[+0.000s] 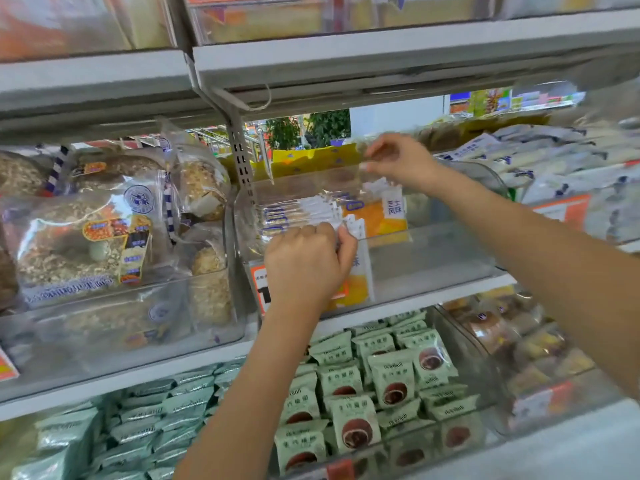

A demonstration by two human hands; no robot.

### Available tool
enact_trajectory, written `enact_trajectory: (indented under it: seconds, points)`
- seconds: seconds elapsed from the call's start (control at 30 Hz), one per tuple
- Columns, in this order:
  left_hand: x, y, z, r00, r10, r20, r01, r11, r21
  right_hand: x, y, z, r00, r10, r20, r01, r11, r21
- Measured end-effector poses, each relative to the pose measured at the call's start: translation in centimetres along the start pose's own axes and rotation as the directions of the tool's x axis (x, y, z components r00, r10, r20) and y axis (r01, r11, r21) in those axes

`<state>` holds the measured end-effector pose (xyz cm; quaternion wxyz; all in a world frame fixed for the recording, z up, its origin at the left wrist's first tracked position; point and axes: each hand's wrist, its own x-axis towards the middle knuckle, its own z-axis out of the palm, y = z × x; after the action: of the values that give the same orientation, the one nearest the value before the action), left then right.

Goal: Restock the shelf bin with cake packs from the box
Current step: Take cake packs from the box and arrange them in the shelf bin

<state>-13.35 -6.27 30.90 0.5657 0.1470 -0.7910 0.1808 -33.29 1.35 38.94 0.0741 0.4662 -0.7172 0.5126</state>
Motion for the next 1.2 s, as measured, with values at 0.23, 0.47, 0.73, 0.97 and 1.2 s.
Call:
enact_trajectory:
  seconds: [0.23, 0.47, 0.73, 0.97, 1.2]
  points:
    - [-8.9, 1.5, -2.8, 0.976, 0.214, -0.047, -0.219, 0.948, -0.231, -22.3, -4.0, -0.4, 0.967, 0.047, -0.249, 0.051, 0.927, 0.371]
    - [-35.7, 7.5, -8.8, 0.720, 0.123, 0.683, 0.217, 0.895, -0.390, -45.2, 8.9, 10.1, 0.698, 0.628, 0.344, -0.680, 0.732, 0.045]
    - [-49.8, 10.4, -12.6, -0.103, -0.149, 0.983, 0.567, 0.804, 0.181, -57.5, 15.9, 17.8, 0.333, 0.727, 0.601, -0.523, 0.673, -0.523]
    - [-50.0, 10.8, -14.7, -0.045, -0.088, 0.995, 0.493, 0.864, 0.099, -61.8, 19.2, 15.6, 0.072, 0.818, 0.571, -0.354, 0.556, -0.752]
    - [-49.1, 10.4, -15.8, -0.031, -0.089, 0.996, 0.539, 0.837, 0.091, -61.9, 19.3, 16.4, 0.248, 0.790, 0.561, -0.212, 0.609, -0.764]
